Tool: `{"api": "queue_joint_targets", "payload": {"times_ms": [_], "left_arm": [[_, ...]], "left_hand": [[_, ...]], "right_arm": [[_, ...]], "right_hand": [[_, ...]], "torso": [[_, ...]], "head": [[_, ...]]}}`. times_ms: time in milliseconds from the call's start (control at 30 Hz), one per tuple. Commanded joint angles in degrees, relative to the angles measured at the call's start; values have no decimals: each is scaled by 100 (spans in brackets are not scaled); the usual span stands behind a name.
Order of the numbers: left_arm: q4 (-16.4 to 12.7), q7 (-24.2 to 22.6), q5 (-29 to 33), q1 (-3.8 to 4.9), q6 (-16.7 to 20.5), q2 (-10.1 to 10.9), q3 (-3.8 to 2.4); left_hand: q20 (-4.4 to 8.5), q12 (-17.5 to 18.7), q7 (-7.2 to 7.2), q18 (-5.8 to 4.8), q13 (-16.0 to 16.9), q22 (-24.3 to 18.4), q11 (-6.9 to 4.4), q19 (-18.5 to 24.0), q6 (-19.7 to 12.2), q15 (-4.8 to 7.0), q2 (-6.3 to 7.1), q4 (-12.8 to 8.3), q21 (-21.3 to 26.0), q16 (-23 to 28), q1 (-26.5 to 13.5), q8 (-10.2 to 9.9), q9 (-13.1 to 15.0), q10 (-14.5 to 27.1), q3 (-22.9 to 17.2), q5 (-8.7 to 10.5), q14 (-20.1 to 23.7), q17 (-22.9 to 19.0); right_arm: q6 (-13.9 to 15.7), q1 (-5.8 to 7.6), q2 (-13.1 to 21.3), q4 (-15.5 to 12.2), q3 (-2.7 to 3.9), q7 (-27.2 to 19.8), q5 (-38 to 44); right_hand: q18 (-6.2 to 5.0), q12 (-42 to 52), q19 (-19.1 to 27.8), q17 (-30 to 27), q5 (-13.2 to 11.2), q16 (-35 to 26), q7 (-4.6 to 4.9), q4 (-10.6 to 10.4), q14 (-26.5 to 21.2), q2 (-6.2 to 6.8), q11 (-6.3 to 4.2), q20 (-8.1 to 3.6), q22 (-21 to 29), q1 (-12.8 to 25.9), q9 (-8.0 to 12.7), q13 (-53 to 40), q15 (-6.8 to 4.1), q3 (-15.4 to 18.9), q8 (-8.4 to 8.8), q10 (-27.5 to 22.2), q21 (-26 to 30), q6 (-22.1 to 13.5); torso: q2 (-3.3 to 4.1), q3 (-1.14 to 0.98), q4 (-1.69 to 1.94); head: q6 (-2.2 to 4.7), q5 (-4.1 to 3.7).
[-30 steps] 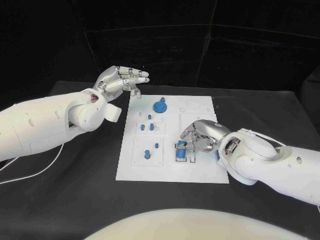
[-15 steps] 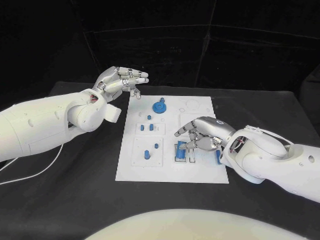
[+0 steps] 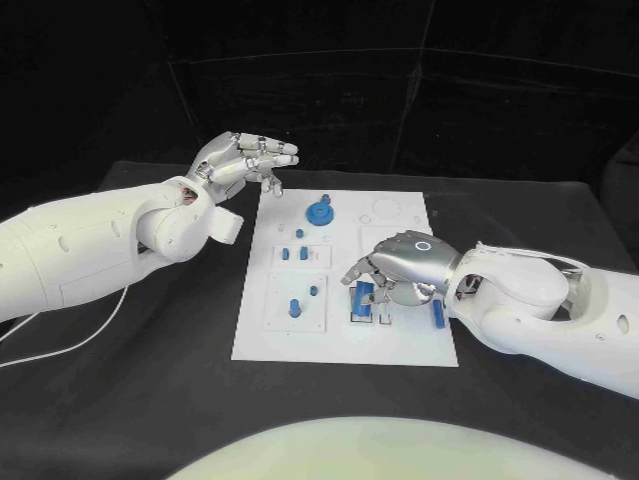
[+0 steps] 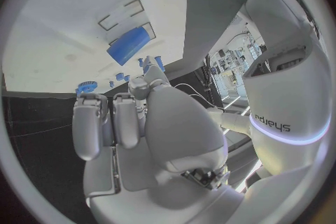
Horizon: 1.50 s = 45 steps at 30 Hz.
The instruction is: Assemble the parts on the task board
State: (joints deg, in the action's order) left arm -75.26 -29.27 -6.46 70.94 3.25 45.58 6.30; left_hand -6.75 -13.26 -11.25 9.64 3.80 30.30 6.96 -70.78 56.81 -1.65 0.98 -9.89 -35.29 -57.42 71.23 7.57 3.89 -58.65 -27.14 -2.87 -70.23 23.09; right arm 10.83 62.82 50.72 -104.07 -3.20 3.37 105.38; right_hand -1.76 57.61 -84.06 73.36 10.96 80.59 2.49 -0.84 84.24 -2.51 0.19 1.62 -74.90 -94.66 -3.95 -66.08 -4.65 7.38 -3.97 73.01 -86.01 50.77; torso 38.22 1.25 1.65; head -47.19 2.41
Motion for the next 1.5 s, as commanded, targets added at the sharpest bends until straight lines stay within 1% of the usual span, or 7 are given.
{"api": "queue_joint_targets", "payload": {"times_ms": [33, 267, 533, 700, 1000, 1167, 1500], "left_arm": [[-2, -7, 25, 8, -68, -1, -3], [-3, -6, 25, 8, -73, -1, -1], [0, 3, 25, 8, -72, 3, 1], [1, 9, 25, 8, -78, 2, 2], [13, 14, 24, 8, -83, 0, 3], [12, 34, 24, 8, -93, -1, 3], [18, 43, 24, 8, -103, -10, 3]], "left_hand": [[-12, -30, -11, 78, -7, -9, 14, 45, -39, 12, 17, -13, 39, 18, -9, 1, -9, 32, 29, -12, 47, -4], [-12, -31, -12, 78, -7, -11, 15, 46, -42, 11, 17, -18, 41, 18, -3, 2, -8, 36, 29, -12, 50, -5], [-12, -31, -12, 78, -7, -11, 15, 46, -42, 11, 17, -18, 41, 18, -3, 2, -8, 36, 29, -12, 50, -5], [-12, -31, -12, 78, -7, -11, 15, 46, -42, 11, 17, -18, 41, 18, -3, 2, -8, 36, 29, -12, 50, -5], [-12, -31, -12, 78, -7, -11, 15, 46, -42, 11, 17, -18, 41, 18, -3, 2, -8, 36, 29, -12, 50, -5], [-13, -37, -14, 78, -6, -13, 17, 47, -47, 10, 17, -26, 44, 18, 5, 4, -7, 43, 30, -12, 55, -8], [-13, -37, -14, 78, -6, -13, 17, 47, -47, 10, 17, -26, 44, 18, 5, 4, -7, 43, 30, -12, 55, -8]], "right_arm": [[-552, 25, -33, 19, 2, 210, 956], [-732, 39, -95, 72, 1, 411, 1338], [-1006, 43, -125, 86, 1, 512, 1453], [-1151, 43, -155, 96, -1, 514, 1430], [-1258, 44, -258, 157, -5, 524, 1410], [-1284, 44, -327, 205, -6, 542, 1413], [-1196, 43, -442, 265, -15, 381, 1388]], "right_hand": [[11, 473, -184, 8, -98, 20, -68, 15, 257, 30, -269, -51, -901, -34, 8, -29, -91, -108, 25, 281, 31, -20], [11, 603, -185, 27, -133, 5, -118, 40, 264, 191, -297, -81, -904, 178, 2, -106, -114, -477, 2, 316, 34, -89], [12, 736, -189, 86, -171, -3, -258, 51, 281, 594, -353, -119, -915, 566, -8, -153, -150, -1317, -58, 343, 39, -292], [11, 761, -184, 101, -173, -12, -306, 61, 285, 746, -364, -120, -910, 704, -14, -146, -160, -1685, -120, 336, 49, -355], [8, 715, -177, 189, -191, 32, -400, 67, 304, 863, -366, -123, -903, 806, -8, -85, -171, -1961, -152, 278, 60, -496], [8, 713, -177, 198, -194, 37, -405, 67, 306, 872, -366, -123, -903, 813, -8, -81, -172, -1983, -156, 275, 60, -507], [13, 869, -189, 227, -225, 42, -305, 140, 309, 890, -376, -126, -924, 888, -64, -186, -176, -2290, -405, 334, 50, -283]], "torso": [[-3, 9, 10], [-1, 0, 2], [-1, 8, 0], [-1, 4, -4], [0, 5, 5], [2, 5, 3], [0, 1, 2]], "head": [[-7, 0], [-9, 21], [-21, 21], [-30, 27], [-32, 19], [-29, 29], [-44, 27]]}}
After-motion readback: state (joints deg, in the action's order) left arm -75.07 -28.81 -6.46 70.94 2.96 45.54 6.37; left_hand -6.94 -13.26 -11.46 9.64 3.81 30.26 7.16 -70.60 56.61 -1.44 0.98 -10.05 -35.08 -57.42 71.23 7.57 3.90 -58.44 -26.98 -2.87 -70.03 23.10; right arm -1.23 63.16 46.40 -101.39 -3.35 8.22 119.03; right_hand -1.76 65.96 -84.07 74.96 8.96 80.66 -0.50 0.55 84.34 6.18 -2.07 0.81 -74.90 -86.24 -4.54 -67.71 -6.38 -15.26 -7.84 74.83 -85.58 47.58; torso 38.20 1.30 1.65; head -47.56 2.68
